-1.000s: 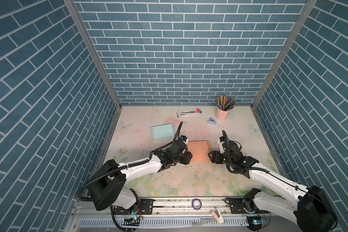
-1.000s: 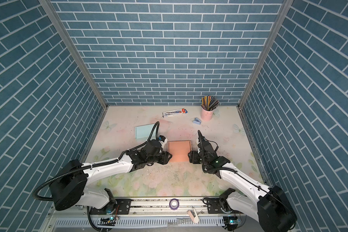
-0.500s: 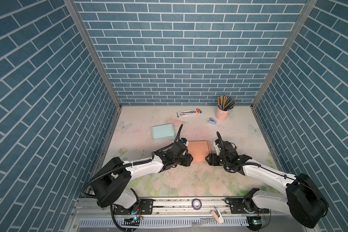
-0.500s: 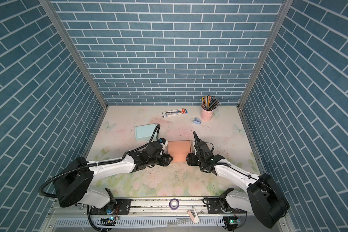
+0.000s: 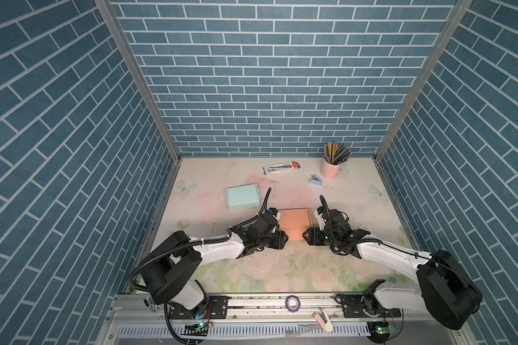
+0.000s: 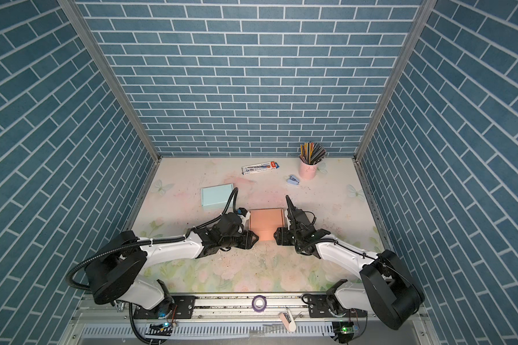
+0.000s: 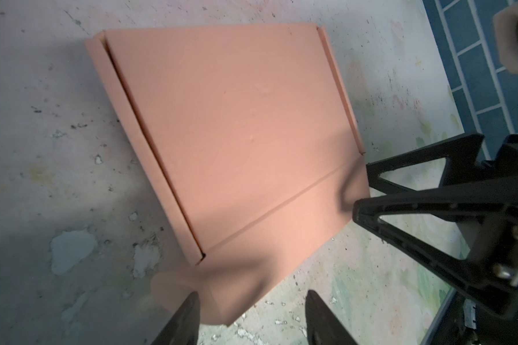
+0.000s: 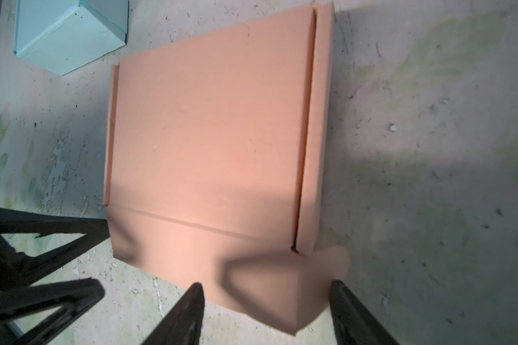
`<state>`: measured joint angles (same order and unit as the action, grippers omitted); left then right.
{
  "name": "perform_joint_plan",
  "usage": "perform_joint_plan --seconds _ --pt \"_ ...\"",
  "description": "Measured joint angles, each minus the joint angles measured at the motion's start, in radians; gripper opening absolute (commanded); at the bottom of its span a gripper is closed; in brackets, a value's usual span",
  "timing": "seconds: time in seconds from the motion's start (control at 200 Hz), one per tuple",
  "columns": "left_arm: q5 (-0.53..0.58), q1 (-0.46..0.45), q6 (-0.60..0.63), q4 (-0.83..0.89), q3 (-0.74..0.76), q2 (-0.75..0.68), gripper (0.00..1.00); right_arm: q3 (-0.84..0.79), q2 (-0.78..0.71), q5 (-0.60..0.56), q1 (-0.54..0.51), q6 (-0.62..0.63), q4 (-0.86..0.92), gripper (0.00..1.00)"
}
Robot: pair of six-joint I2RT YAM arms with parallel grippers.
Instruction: Fold the paper box
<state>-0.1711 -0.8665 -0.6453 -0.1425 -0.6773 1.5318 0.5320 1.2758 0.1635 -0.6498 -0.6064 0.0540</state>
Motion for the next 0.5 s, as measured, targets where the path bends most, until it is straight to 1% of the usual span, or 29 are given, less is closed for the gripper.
perform_joint_plan --seconds 0.295,0.5 --pt "-0.014 0.0 -0.029 -0.048 0.022 0.019 0.57 0.0 0.019 0.036 -0.008 -0.038 -0.065 0.67" --pt "-0.012 0.0 -0.033 -0.058 0.032 0.017 0.56 0.0 0.028 0.038 -0.013 -0.049 -0.081 0.66"
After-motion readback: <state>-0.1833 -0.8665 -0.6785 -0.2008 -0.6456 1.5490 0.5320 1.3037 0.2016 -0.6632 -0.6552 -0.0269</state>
